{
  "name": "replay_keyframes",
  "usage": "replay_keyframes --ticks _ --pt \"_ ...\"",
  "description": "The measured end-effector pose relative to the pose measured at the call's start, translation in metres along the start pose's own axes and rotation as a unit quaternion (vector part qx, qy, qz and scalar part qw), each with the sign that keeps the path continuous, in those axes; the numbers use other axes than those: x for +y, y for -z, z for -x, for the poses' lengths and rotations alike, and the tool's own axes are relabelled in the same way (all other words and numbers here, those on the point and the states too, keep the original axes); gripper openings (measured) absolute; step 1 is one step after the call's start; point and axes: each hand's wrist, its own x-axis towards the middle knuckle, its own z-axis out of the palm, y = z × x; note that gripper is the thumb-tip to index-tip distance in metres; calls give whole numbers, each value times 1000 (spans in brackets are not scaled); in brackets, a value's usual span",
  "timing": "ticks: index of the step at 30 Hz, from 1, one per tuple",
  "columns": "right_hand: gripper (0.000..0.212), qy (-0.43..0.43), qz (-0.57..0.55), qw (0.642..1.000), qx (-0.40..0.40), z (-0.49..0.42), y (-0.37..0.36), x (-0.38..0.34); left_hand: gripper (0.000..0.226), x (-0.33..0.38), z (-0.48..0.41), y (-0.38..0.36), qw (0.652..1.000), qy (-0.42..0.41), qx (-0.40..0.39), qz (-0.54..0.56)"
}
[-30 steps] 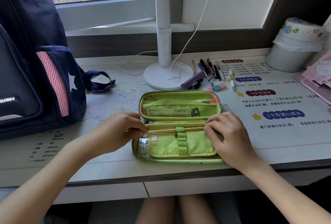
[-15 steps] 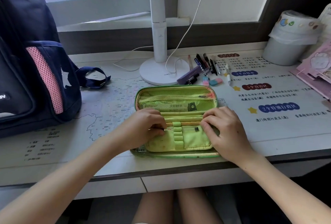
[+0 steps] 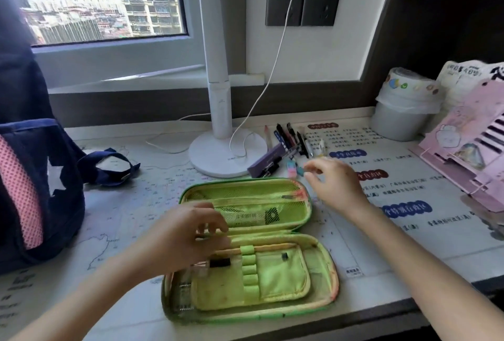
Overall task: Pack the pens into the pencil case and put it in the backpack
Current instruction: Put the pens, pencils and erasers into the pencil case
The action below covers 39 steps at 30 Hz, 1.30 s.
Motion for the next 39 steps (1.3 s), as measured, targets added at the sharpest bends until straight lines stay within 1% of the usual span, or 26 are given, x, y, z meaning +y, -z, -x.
replay_keyframes --ticks 2,4,6,8,10,12,15,16,18,20,22,23,25,26,27,28,29,30,32,33,34,36,37,38,39 --pt "27 -14 76 997 -32 -33 -13 10 30 -4 -11 14 999 4 36 19" --pt "36 -10 134 989 -55 -65 -27 17 11 -6 -26 27 997 11 74 17" --pt "44 18 186 978 -92 -90 -38 24 10 -6 -39 36 994 16 105 2" --pt "38 54 222 962 -146 -110 -41 29 9 -7 -49 41 992 18 121 -5" --pt "28 99 264 942 -183 -121 -37 28 8 -9 -54 43 992 21 128 -3" --pt "21 166 306 919 -184 -127 -30 25 7 -14 -57 43 992 26 126 -2" --pt "12 259 367 873 -191 -127 -23 23 7 -16 -59 38 993 33 116 4" --pt "10 273 377 863 -197 -126 -23 24 7 -17 -60 36 993 36 111 11" --pt "9 292 374 857 -199 -124 -24 24 8 -16 -63 31 993 38 107 18" --pt "12 310 366 860 -176 -120 -23 23 8 -14 -64 29 993 45 107 18" --pt "14 299 349 877 -142 -115 -14 23 8 -12 -63 29 991 53 120 16" --pt "15 277 337 892 -117 -113 -8 25 8 -11 -61 30 989 59 132 18" --pt "15 207 291 932 -65 -102 6 27 7 -9 -57 34 985 73 158 20" --pt "16 173 257 949 -55 -92 14 24 6 -6 -53 36 982 82 170 22" --pt "18 146 208 965 -62 -78 21 17 6 -4 -50 37 979 92 180 31" --pt "18 124 149 977 -85 -60 28 7 8 -1 -47 37 976 101 186 48" --pt "17 113 94 982 -118 -38 33 -5 16 5 -42 37 975 106 182 77" --pt "15 117 66 981 -143 -17 35 -16 27 11 -38 37 973 107 164 120" --pt "13 171 80 970 -151 18 32 -33 49 27 -28 32 972 99 91 191" --pt "11 198 88 966 -141 30 31 -41 54 34 -24 28 976 90 53 192" --pt "10 219 84 963 -132 40 27 -46 53 39 -18 22 982 83 22 171" --pt "10 246 67 960 -114 52 23 -56 43 45 -8 11 997 62 3 52" --pt "14 248 59 960 -120 58 23 -65 40 46 0 6 999 49 17 -3" --pt "18 240 48 961 -131 63 22 -70 37 46 7 2 998 40 36 -20" --pt "23 221 22 964 -149 69 21 -74 32 43 17 -1 998 41 49 -3"
